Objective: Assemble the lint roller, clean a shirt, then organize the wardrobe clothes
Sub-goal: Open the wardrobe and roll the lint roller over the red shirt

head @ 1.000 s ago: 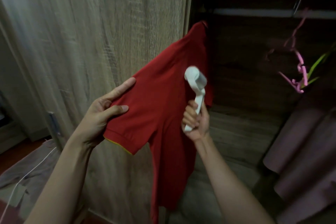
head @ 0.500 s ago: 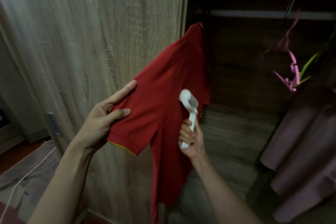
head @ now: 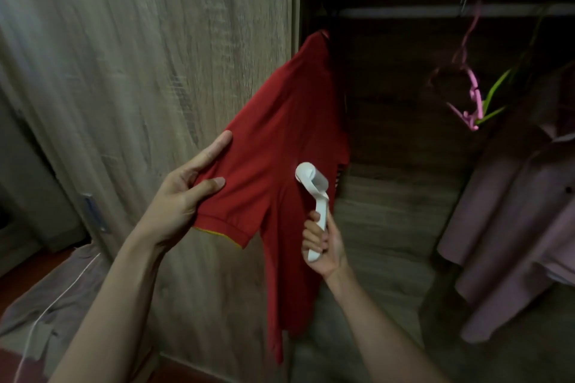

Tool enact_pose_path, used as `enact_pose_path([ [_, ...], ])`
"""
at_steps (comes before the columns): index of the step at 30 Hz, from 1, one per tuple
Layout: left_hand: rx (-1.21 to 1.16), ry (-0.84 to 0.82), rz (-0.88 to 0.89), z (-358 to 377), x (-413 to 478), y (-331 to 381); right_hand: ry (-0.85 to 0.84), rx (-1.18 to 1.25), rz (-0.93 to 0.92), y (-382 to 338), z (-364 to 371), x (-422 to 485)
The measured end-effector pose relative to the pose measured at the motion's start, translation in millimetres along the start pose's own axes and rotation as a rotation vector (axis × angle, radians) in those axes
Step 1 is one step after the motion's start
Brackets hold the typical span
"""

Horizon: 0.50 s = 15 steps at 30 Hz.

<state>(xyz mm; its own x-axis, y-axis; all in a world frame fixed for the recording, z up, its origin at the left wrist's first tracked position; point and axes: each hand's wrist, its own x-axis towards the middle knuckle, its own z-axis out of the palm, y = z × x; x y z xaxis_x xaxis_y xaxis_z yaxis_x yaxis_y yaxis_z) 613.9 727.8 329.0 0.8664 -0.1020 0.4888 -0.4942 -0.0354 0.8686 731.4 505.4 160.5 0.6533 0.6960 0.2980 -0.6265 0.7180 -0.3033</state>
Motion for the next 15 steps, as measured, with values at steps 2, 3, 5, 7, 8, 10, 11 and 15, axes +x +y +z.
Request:
enact_pose_path([
  [2,0.008,-0.006,0.001,1,-2,-2,0.005,-0.096,-0.051,-6,21,6],
  [3,0.002,-0.006,-0.002,2,-2,-2,0.033,-0.175,-0.104,-13,39,14],
  [5,-0.009,-0.004,-0.002,4,-3,-4,0.025,-0.311,-0.179,-24,74,29],
  [7,-0.005,0.003,0.011,5,-4,-5,0.019,-0.323,-0.152,-25,89,33],
  [8,-0.007,0.006,0.011,5,-4,-5,0.026,-0.324,-0.118,-22,86,27],
  [10,-0.018,0.003,0.004,4,-3,-4,0.061,-0.332,-0.056,-6,64,7],
  [11,-0.018,0.001,0.004,3,-3,-4,0.086,-0.321,-0.024,4,52,-4],
  [15,-0.003,-0.008,0.0,2,-2,-3,-0.044,-0.259,0.089,16,59,-8],
])
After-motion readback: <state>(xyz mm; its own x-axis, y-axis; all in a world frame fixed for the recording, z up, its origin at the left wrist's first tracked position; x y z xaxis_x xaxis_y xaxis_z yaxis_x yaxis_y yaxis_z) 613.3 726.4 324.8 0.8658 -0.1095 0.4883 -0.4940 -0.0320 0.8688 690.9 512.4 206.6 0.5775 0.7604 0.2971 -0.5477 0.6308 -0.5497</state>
